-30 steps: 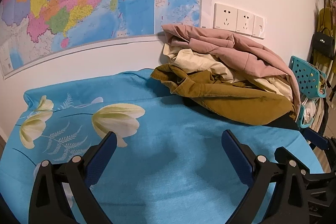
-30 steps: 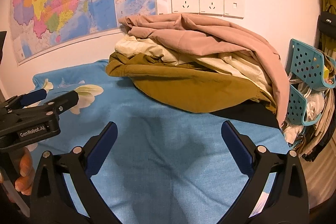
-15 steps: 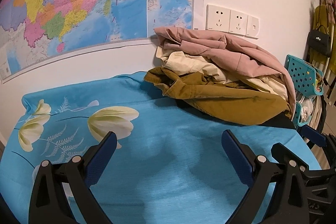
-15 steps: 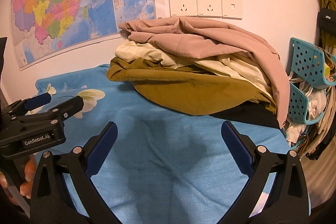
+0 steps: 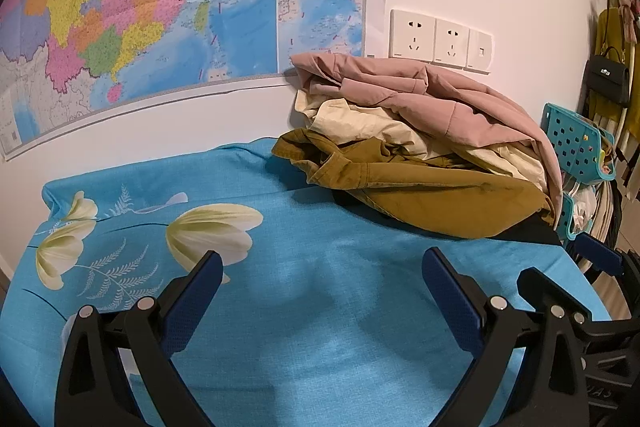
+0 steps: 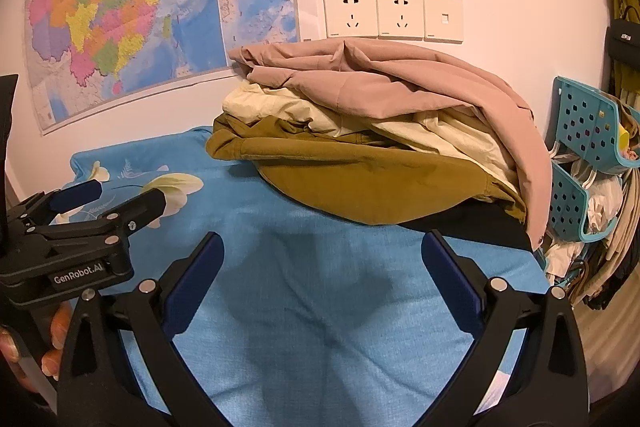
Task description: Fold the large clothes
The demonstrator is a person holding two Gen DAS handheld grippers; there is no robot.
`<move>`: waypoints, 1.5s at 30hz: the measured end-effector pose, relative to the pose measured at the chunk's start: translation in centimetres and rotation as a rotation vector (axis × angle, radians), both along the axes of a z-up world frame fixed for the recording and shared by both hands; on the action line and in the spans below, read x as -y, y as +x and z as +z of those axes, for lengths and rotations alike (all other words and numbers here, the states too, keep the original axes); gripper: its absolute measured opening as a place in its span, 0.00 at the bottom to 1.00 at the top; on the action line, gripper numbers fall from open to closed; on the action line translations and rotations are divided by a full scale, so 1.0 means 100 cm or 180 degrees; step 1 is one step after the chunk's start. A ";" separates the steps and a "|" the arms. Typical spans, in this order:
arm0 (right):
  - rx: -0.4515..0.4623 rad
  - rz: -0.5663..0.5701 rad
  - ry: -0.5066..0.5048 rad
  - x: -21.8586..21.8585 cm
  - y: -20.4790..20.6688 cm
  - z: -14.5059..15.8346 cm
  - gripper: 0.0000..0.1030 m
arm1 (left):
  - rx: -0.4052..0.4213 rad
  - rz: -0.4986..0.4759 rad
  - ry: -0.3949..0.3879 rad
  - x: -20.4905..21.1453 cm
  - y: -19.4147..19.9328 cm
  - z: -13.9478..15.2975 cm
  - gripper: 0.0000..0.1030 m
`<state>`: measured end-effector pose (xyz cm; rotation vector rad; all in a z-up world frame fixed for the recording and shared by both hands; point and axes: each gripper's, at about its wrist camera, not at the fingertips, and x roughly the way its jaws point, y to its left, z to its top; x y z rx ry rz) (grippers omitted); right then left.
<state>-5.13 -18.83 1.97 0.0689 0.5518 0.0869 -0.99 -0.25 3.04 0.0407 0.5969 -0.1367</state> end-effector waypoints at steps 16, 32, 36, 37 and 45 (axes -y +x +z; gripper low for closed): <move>0.0038 -0.0006 -0.0002 0.001 -0.001 0.003 0.95 | 0.0035 0.0007 0.0004 0.002 -0.001 0.001 0.93; 0.0062 0.0010 -0.0031 0.001 0.000 0.003 0.95 | 0.0024 0.0005 0.0008 0.003 -0.001 0.000 0.93; 0.0059 0.0006 -0.0035 0.002 0.000 0.003 0.95 | 0.0026 0.0010 0.0016 0.004 0.000 0.000 0.93; 0.0063 0.0003 -0.0029 0.002 0.000 0.004 0.95 | 0.0031 0.0017 0.0025 0.004 0.000 0.000 0.93; 0.0073 -0.0009 -0.0048 0.005 0.000 0.005 0.95 | 0.0031 0.0006 0.0028 0.005 0.002 0.001 0.93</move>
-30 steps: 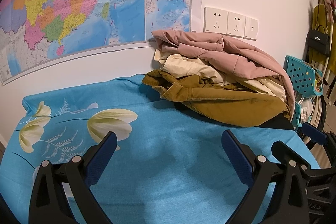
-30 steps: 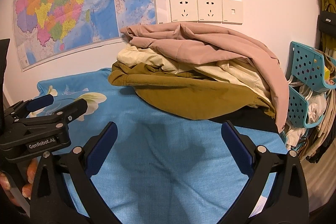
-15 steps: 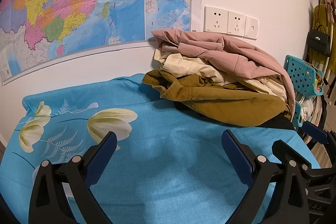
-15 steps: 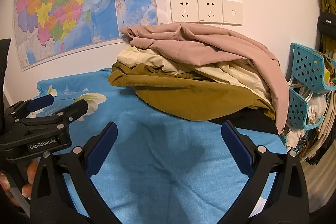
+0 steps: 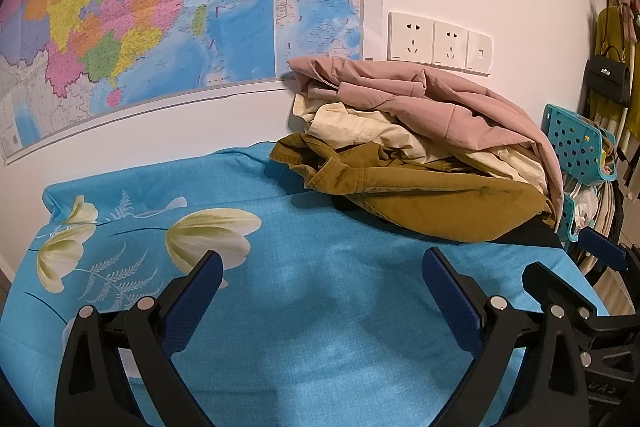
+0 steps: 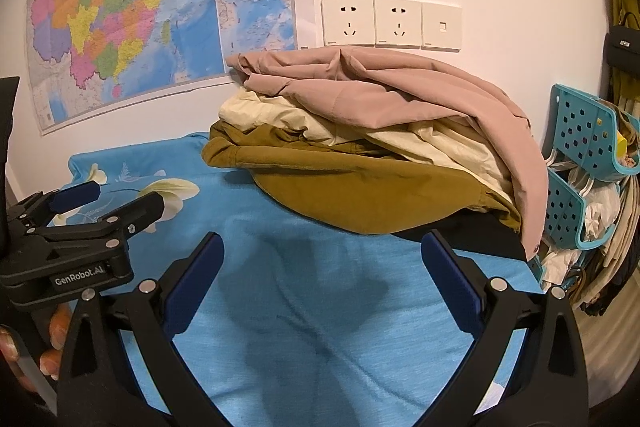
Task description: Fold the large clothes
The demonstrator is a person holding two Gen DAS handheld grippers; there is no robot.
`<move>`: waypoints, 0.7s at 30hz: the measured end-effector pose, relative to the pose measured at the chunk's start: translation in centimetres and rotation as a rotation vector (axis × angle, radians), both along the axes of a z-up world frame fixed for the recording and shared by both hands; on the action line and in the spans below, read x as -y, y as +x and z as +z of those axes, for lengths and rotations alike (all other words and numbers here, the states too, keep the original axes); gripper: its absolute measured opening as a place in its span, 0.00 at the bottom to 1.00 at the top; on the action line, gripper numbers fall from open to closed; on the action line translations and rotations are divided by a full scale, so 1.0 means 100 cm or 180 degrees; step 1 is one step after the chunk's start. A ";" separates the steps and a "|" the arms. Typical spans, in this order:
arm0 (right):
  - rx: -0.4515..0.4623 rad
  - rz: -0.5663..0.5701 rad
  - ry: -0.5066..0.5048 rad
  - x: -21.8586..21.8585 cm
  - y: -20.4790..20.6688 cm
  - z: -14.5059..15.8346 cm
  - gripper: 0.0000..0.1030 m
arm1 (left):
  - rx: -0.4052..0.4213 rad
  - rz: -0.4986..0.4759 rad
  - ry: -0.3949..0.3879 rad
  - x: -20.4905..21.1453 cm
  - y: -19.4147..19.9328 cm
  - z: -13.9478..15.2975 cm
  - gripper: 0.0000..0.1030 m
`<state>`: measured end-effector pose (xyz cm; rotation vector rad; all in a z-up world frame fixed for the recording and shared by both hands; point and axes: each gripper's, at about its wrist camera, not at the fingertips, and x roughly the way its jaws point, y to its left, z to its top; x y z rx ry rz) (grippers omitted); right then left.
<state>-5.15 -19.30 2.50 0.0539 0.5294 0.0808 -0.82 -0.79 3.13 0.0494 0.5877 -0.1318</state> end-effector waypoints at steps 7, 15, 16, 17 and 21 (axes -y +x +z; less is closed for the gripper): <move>0.0001 0.0010 -0.0027 0.002 0.004 0.001 0.95 | 0.0008 -0.0014 0.0012 0.003 0.002 0.002 0.93; 0.0035 0.0028 -0.0079 0.007 0.007 0.003 0.95 | 0.0012 -0.0038 0.0015 0.008 0.006 0.004 0.93; 0.0040 0.0029 -0.0101 0.008 0.008 0.004 0.95 | 0.0022 -0.0041 0.0025 0.009 0.007 0.004 0.93; 0.0047 0.0031 -0.0120 0.008 0.009 0.004 0.95 | 0.0019 -0.0048 0.0034 0.011 0.008 0.004 0.93; 0.0073 0.0039 -0.0190 0.013 0.015 0.008 0.95 | 0.0013 -0.0066 0.0043 0.015 0.014 0.003 0.93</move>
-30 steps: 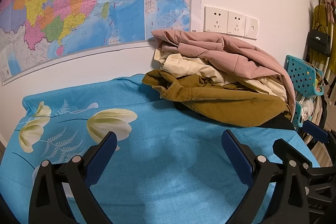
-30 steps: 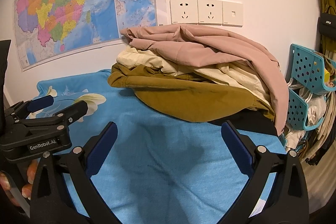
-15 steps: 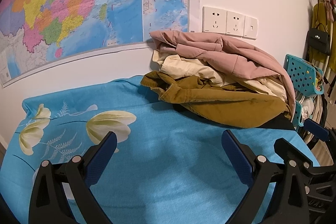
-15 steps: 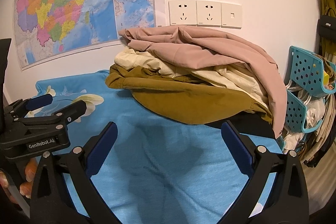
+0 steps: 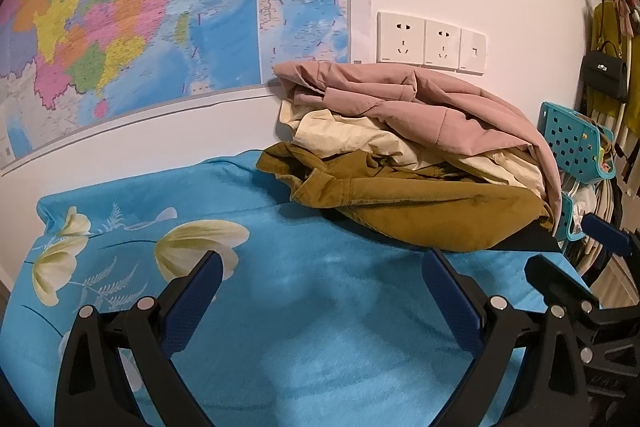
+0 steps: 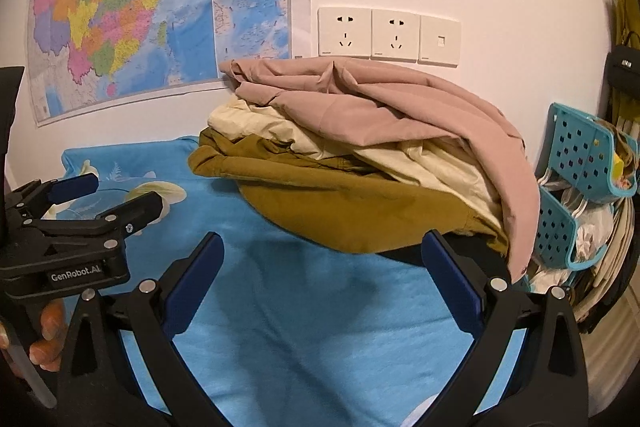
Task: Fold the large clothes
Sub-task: 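Reach the right gripper to the pink jacket atop the pile and grasp it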
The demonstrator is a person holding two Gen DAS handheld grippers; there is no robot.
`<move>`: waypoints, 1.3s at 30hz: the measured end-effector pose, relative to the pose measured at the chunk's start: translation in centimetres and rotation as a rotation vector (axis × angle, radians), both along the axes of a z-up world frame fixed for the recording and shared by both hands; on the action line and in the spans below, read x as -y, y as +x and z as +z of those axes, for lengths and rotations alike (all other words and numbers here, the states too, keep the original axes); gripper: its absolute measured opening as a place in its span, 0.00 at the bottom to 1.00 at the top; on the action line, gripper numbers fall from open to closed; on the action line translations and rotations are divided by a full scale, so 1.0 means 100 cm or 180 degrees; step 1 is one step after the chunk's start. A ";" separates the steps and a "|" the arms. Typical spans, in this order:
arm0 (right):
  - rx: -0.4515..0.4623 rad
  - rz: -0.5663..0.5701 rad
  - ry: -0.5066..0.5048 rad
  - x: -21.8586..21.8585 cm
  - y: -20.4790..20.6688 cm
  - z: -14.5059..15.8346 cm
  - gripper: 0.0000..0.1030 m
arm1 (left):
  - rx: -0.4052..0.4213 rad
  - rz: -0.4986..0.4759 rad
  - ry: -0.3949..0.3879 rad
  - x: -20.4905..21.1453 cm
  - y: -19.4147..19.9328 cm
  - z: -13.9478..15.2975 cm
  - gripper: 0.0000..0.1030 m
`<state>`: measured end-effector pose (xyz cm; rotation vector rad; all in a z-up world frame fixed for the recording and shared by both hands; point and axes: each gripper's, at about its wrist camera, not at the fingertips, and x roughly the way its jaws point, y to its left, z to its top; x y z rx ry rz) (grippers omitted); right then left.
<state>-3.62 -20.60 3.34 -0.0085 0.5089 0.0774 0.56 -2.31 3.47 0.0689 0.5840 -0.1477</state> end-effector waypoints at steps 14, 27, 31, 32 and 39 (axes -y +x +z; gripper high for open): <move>0.0169 0.0069 -0.0484 0.015 0.040 0.023 0.95 | -0.0092 -0.0079 -0.0060 0.016 0.037 0.000 0.93; -0.0044 0.0662 -0.1310 -0.005 0.211 0.045 0.81 | -0.0196 0.0100 -0.0079 0.015 0.095 -0.004 0.93; -0.0064 0.0895 -0.1718 -0.026 0.240 0.029 0.86 | -0.0270 0.0134 -0.0046 0.015 0.106 -0.012 0.94; -0.0070 0.0945 -0.1763 -0.029 0.245 0.027 0.86 | -0.0301 0.0137 -0.0035 0.015 0.110 -0.015 0.94; -0.0084 0.1346 -0.1723 -0.028 0.252 0.042 0.16 | -0.0322 0.0222 -0.0008 0.006 0.123 -0.023 0.93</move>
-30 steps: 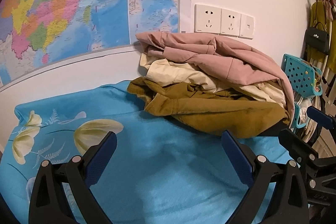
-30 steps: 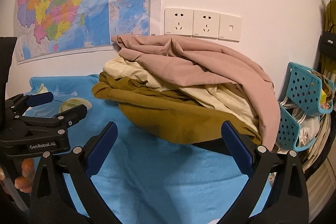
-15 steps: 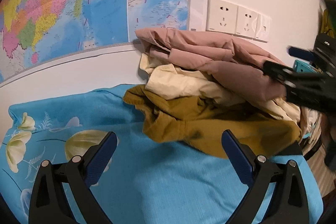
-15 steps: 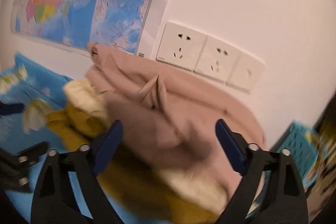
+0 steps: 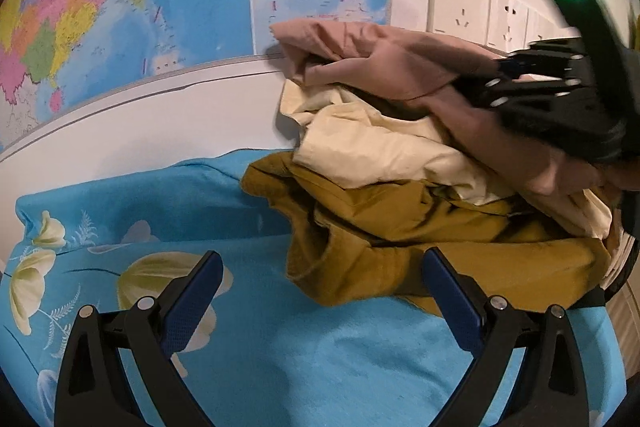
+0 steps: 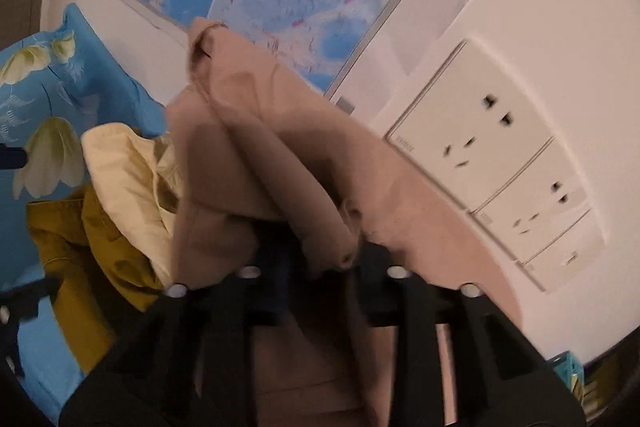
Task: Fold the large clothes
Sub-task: 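Reach the right gripper to the pink jacket atop the pile and grasp it, then lift the pink jacket with the right gripper while the left gripper grasps another edge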
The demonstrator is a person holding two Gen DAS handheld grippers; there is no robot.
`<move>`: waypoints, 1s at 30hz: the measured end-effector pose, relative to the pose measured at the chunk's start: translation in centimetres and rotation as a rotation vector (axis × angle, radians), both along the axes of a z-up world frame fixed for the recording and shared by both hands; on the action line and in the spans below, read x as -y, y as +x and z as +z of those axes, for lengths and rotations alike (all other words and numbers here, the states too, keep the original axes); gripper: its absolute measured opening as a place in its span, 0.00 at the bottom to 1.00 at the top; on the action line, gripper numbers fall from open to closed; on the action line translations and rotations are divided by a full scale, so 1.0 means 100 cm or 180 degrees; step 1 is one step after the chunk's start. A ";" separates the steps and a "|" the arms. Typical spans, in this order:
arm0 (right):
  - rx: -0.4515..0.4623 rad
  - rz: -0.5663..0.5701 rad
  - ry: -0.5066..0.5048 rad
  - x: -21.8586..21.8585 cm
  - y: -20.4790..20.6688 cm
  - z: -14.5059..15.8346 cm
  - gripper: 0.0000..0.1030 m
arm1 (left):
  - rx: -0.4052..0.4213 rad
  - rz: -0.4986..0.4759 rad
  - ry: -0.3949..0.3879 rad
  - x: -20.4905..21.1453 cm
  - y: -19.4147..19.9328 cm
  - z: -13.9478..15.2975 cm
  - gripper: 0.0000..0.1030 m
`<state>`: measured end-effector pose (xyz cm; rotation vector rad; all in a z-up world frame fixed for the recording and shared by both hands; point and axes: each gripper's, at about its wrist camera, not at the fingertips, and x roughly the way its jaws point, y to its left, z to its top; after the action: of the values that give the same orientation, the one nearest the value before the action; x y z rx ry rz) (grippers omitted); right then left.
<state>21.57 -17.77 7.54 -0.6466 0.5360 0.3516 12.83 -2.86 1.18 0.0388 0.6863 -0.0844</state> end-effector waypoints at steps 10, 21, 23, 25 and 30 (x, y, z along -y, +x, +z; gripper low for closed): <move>-0.0069 0.0048 0.0278 0.029 -0.017 0.017 0.37 | 0.0048 -0.0014 -0.0023 -0.003 0.013 -0.002 0.93; 0.0015 -0.0040 0.0454 0.028 -0.005 0.015 0.43 | 0.0062 -0.0024 -0.0009 -0.004 0.019 -0.003 0.93; 0.0029 0.0023 0.0295 0.017 -0.001 0.009 0.37 | 0.0051 -0.0050 -0.0021 -0.001 0.020 -0.003 0.93; -0.0076 -0.0023 0.0278 0.011 0.006 0.009 0.16 | 0.0056 -0.0083 -0.0019 0.001 0.020 -0.002 0.93; 0.0346 -0.0178 0.0980 0.051 -0.022 0.087 0.12 | 0.0122 -0.0271 -0.0104 0.002 0.020 0.004 0.93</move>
<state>19.35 -22.89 16.22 -0.3502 0.3849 0.3358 14.84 -3.07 1.58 0.0381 0.6449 -0.1761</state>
